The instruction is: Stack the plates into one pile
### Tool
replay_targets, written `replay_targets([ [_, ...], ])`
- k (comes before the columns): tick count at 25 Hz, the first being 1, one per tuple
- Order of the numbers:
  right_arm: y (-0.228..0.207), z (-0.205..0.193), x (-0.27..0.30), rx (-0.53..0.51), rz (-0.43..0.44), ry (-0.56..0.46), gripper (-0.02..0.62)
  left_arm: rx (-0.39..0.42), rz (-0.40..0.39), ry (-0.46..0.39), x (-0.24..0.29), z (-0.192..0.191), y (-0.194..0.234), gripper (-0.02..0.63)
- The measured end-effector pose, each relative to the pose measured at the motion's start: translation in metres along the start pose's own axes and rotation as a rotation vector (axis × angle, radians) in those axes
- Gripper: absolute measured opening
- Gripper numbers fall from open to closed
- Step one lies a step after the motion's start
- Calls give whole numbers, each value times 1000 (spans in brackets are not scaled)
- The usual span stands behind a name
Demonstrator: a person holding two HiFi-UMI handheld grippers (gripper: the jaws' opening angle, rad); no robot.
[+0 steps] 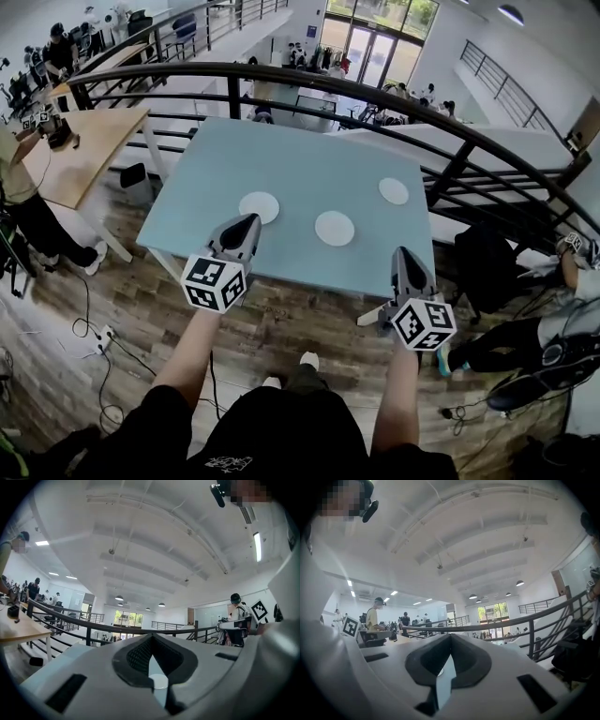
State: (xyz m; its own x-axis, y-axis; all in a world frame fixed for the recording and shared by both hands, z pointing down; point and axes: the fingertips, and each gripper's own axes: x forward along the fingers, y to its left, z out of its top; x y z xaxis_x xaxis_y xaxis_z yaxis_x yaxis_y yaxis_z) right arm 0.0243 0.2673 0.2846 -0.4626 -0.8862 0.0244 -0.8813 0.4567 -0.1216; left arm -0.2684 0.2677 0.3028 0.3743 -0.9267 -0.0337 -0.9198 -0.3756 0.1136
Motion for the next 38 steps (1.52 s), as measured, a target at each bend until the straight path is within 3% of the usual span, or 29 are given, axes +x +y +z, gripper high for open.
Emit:
replay_targets([
  [12, -12, -14, 69, -26, 27, 7, 6, 4, 17, 58, 58, -27, 21, 5],
  [20, -83, -9, 141, -4, 31, -11, 6, 39, 46, 48, 148, -18, 38, 5],
  [27, -149, -5, 216, -5, 83, 39, 6, 31, 57, 59, 242, -11, 38, 5],
  [38, -261, -48, 311, 28, 104, 127, 6, 2, 122, 131, 347, -57, 57, 5],
])
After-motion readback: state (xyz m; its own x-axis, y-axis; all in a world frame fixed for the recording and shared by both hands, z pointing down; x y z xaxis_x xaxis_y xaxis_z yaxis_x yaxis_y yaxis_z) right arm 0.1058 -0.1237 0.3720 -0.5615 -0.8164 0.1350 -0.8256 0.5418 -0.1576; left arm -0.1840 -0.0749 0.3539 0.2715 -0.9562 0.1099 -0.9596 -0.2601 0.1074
